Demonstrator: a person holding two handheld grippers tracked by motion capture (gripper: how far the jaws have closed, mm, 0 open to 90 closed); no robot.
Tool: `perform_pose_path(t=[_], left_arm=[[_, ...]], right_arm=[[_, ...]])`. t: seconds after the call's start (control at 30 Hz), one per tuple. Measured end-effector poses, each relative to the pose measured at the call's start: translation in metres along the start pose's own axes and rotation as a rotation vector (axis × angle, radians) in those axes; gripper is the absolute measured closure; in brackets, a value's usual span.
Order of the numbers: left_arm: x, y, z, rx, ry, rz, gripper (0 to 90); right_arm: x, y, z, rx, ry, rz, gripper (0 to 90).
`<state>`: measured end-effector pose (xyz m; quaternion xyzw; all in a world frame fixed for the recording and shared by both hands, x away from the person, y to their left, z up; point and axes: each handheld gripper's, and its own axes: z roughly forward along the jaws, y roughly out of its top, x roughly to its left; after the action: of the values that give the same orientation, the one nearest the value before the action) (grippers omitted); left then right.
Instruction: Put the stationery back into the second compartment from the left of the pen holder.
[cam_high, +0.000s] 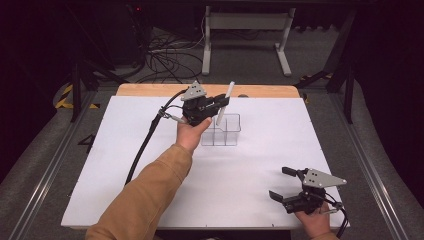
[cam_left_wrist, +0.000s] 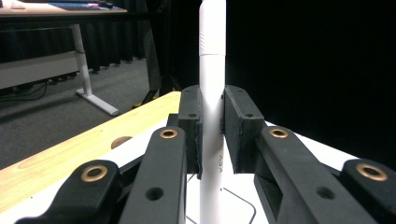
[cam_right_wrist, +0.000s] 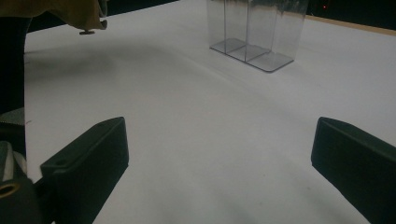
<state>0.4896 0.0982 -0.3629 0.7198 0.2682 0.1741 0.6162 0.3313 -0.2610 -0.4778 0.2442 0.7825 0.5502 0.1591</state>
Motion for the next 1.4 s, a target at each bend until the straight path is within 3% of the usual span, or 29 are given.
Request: perform_pose_path(t=[0.57, 1.13, 1.4], left_arm=[[0.004, -0.007, 0.009, 0.013, 0.007, -0.012, 78.2], [0.006, -0.013, 0.012, 0.070, 0.008, -0.008, 78.1], [0.004, -0.015, 0.009, 0.114, 0.014, 0.015, 77.9]], right_arm=[[0.000, 0.000, 0.000, -0.002, 0.003, 0.001, 4.7], [-0.001, 0.001, 0.001, -0.006, 0.007, 0.002, 4.6], [-0.002, 0.001, 0.001, -0.012, 0.010, 0.008, 4.7]])
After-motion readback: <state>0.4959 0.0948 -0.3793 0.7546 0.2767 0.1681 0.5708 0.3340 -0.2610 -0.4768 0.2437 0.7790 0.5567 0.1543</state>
